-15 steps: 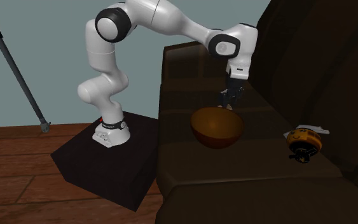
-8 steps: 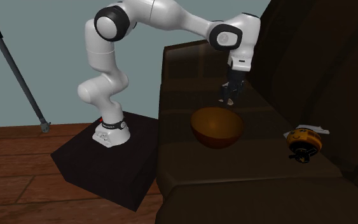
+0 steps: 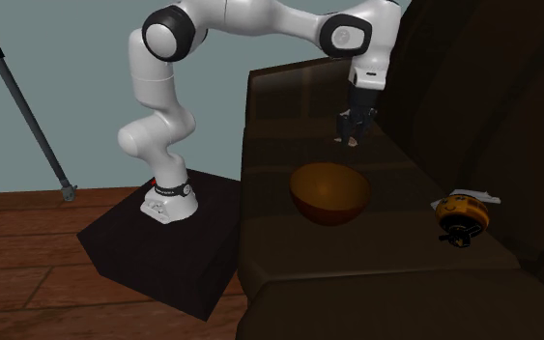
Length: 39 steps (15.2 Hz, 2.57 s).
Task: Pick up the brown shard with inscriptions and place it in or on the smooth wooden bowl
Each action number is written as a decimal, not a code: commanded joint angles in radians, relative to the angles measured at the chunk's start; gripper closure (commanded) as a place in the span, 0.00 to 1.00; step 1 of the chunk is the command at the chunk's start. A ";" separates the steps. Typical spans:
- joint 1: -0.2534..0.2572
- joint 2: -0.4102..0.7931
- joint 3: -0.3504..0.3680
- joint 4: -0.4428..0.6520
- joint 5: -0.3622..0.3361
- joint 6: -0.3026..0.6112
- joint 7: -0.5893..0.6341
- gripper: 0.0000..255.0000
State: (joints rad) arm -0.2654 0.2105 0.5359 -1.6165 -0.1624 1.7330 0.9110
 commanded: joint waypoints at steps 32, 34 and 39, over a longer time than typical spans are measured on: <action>-0.199 -0.024 -0.123 0.230 0.017 -0.219 -0.358 1.00; -0.223 -0.012 -0.141 0.250 0.014 -0.222 -0.401 1.00; -0.244 -0.020 -0.152 0.186 0.018 -0.164 -0.424 1.00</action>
State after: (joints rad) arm -0.5061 0.1948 0.3853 -1.4100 -0.1461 1.5527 0.4900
